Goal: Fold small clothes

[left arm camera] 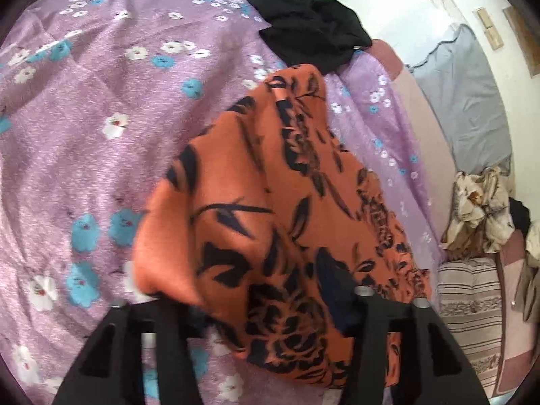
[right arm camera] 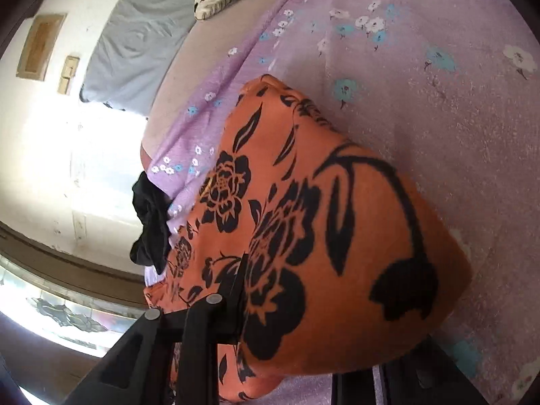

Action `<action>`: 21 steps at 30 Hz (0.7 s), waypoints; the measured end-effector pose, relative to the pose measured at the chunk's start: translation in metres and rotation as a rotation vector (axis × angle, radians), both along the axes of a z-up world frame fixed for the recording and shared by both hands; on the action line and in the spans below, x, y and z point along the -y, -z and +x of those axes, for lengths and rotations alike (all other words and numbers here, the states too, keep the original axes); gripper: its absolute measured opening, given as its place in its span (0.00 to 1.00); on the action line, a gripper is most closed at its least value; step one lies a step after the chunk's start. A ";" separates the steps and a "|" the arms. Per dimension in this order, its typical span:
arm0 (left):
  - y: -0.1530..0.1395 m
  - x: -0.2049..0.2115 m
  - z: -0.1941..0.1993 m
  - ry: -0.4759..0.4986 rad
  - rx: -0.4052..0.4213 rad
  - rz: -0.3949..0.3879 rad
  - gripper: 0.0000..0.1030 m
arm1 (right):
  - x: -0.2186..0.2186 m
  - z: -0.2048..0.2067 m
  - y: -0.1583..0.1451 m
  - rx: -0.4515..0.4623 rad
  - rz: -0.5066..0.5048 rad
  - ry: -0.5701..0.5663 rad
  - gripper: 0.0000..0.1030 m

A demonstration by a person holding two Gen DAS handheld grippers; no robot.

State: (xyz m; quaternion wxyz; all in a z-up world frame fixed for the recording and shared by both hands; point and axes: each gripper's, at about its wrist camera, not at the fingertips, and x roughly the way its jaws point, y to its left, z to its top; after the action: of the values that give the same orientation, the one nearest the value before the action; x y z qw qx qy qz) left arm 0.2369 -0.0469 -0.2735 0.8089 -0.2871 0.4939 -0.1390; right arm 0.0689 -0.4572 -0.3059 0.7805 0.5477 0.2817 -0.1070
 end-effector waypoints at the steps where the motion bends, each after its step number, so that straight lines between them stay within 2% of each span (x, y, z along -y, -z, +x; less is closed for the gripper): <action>1: -0.001 0.003 -0.001 0.007 0.010 0.016 0.60 | 0.000 0.000 0.000 0.003 -0.011 -0.002 0.25; 2: -0.002 0.005 -0.001 0.010 0.018 0.035 0.54 | -0.001 0.000 0.000 0.006 -0.019 -0.002 0.25; 3: -0.003 0.007 -0.002 0.005 0.029 0.068 0.31 | -0.002 0.002 -0.001 0.010 -0.027 -0.003 0.25; 6: -0.008 0.006 -0.004 0.007 0.049 0.081 0.23 | -0.007 0.000 -0.013 0.020 -0.106 -0.007 0.20; 10: -0.038 0.015 -0.020 0.046 0.153 0.143 0.21 | -0.021 -0.005 -0.046 0.061 -0.260 -0.014 0.18; 13: -0.053 0.016 -0.039 0.094 0.158 0.169 0.21 | -0.023 -0.017 -0.060 0.059 -0.290 -0.026 0.18; 15: -0.053 0.009 -0.056 0.123 0.135 0.162 0.21 | -0.022 -0.032 -0.063 0.050 -0.279 -0.028 0.18; 16: -0.049 0.007 -0.060 0.127 0.109 0.179 0.22 | -0.020 -0.042 -0.063 0.037 -0.267 -0.037 0.18; 18: -0.034 0.007 -0.053 0.130 0.035 0.251 0.32 | -0.015 -0.047 -0.054 -0.001 -0.231 -0.066 0.18; 19: -0.026 0.008 -0.048 0.136 -0.006 0.272 0.34 | -0.011 -0.043 -0.041 -0.041 -0.181 -0.094 0.20; 20: -0.020 0.004 -0.043 0.132 -0.052 0.261 0.38 | -0.006 -0.040 -0.028 -0.081 -0.125 -0.103 0.21; 21: -0.019 -0.003 -0.042 0.113 -0.070 0.211 0.39 | -0.002 -0.039 -0.017 -0.111 -0.063 -0.100 0.23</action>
State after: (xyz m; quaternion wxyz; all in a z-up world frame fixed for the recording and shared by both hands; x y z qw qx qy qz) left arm 0.1950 -0.0440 -0.2542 0.8078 -0.1768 0.5491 -0.1214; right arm 0.0295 -0.4552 -0.2894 0.7850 0.5013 0.3479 -0.1070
